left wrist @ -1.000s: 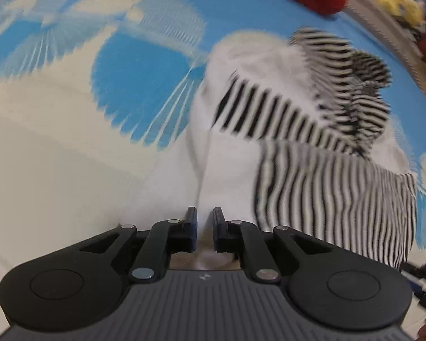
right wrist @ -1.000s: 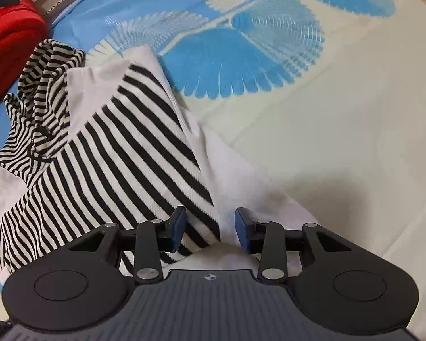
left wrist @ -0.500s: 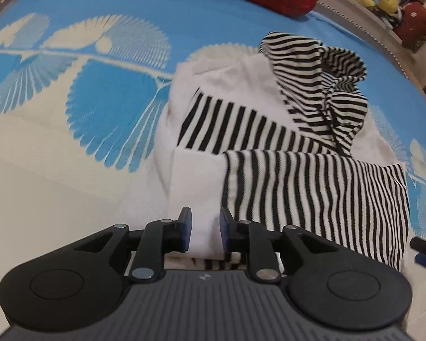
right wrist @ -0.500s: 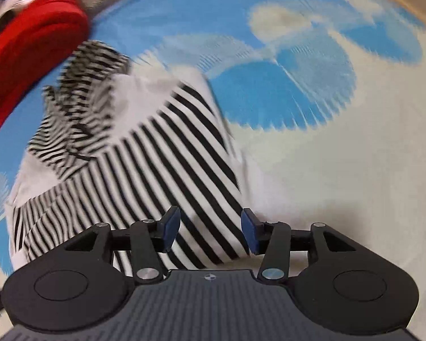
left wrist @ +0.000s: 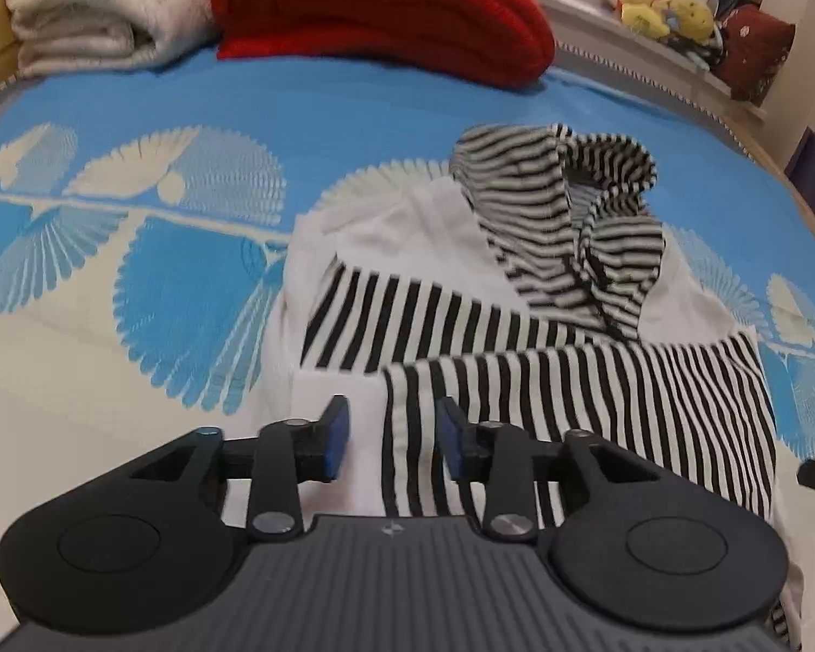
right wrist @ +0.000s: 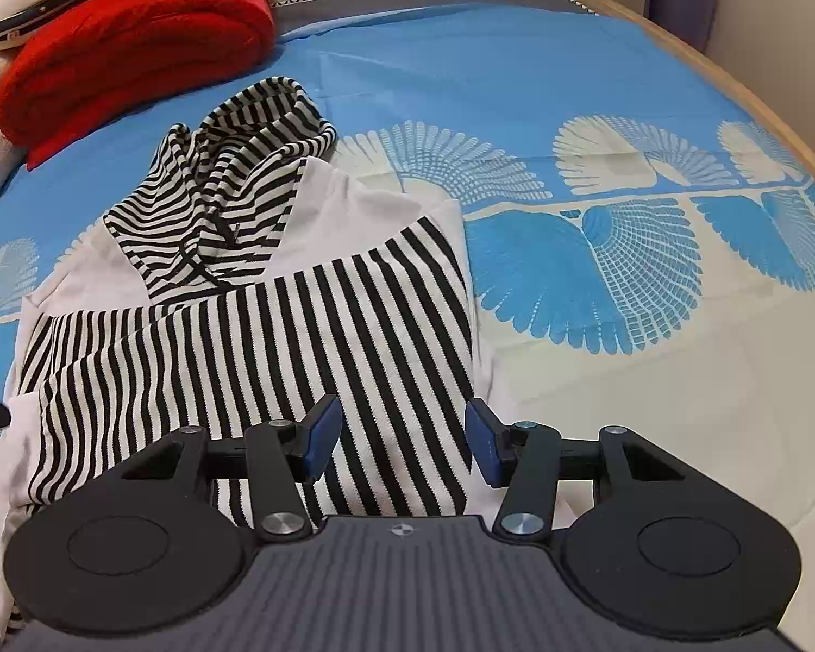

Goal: Fold small clothes

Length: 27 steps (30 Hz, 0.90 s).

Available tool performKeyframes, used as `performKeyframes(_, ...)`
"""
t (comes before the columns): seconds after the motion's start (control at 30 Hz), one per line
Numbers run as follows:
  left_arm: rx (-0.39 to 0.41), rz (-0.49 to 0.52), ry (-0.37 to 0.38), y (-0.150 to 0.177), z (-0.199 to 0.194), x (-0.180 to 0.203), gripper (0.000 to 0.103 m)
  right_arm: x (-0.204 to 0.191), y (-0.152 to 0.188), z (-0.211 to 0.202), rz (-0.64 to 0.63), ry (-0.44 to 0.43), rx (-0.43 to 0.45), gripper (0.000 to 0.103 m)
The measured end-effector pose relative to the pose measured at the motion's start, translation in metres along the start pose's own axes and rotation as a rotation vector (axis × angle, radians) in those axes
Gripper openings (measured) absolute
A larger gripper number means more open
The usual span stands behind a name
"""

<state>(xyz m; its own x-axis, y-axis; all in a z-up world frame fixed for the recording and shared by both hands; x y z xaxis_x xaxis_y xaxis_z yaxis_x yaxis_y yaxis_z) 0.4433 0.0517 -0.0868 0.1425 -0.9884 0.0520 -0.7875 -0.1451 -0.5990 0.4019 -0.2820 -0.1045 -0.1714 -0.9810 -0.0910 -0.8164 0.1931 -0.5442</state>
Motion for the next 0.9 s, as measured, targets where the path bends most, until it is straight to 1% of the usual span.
performKeyframes(0.07,0.045,0.007,-0.015,-0.003,-0.004,0.004,0.048,0.000,0.000,-0.002,-0.008,0.004,0.003,0.052)
performKeyframes(0.13,0.083,0.005,-0.016,-0.006,-0.008,0.007,0.064,0.002,0.001,-0.003,-0.009,0.003,0.004,0.052)
performKeyframes(0.23,0.126,0.009,-0.021,-0.010,-0.014,0.011,0.073,0.004,0.001,-0.005,-0.020,0.010,0.007,0.052)
performKeyframes(0.3,0.149,0.023,-0.031,-0.012,-0.017,0.014,0.076,0.006,0.001,-0.006,-0.024,0.012,0.011,0.052)
performKeyframes(0.4,0.182,0.056,-0.048,-0.013,-0.020,0.020,0.078,0.012,0.000,-0.008,-0.014,0.006,0.008,0.052)
performKeyframes(0.5,0.223,0.083,-0.081,-0.014,-0.024,0.024,0.078,0.017,-0.002,-0.011,-0.008,0.004,0.013,0.053)
performKeyframes(0.57,0.254,0.082,-0.104,-0.016,-0.030,0.023,0.078,0.020,-0.004,-0.014,0.002,-0.002,0.016,0.053)
performKeyframes(0.67,0.280,0.059,-0.070,-0.022,-0.045,0.022,0.078,0.026,-0.009,-0.018,0.019,-0.010,0.025,0.053)
performKeyframes(0.7,0.290,0.063,-0.064,-0.027,-0.052,0.022,0.078,0.027,-0.012,-0.020,0.023,-0.014,0.030,0.053)
performKeyframes(0.8,0.316,0.080,-0.100,-0.046,-0.062,0.029,0.078,0.029,-0.017,-0.022,0.018,-0.029,0.034,0.055)
performKeyframes(0.87,0.319,0.066,-0.075,-0.064,-0.058,0.036,0.076,0.027,-0.019,-0.023,-0.005,-0.051,0.029,0.055)
performKeyframes(0.9,0.313,0.062,-0.055,-0.076,-0.052,0.040,0.071,0.027,-0.019,-0.024,-0.013,-0.051,0.031,0.055)
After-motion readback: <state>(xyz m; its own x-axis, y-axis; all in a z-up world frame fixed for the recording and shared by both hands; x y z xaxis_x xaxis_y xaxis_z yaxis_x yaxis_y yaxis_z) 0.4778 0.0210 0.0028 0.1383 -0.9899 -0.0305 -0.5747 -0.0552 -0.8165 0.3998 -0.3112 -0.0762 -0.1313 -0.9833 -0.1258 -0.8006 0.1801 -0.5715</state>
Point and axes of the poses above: each gripper's, at about its wrist camera, not at the fingertips, and z roughly the way its jaws point, x to its right, y to its underside, the point moved 4 cm from there along z, roughly the way its jaws point, and after that the axes turned 2 degrees about -y, right-handed, at the moved point
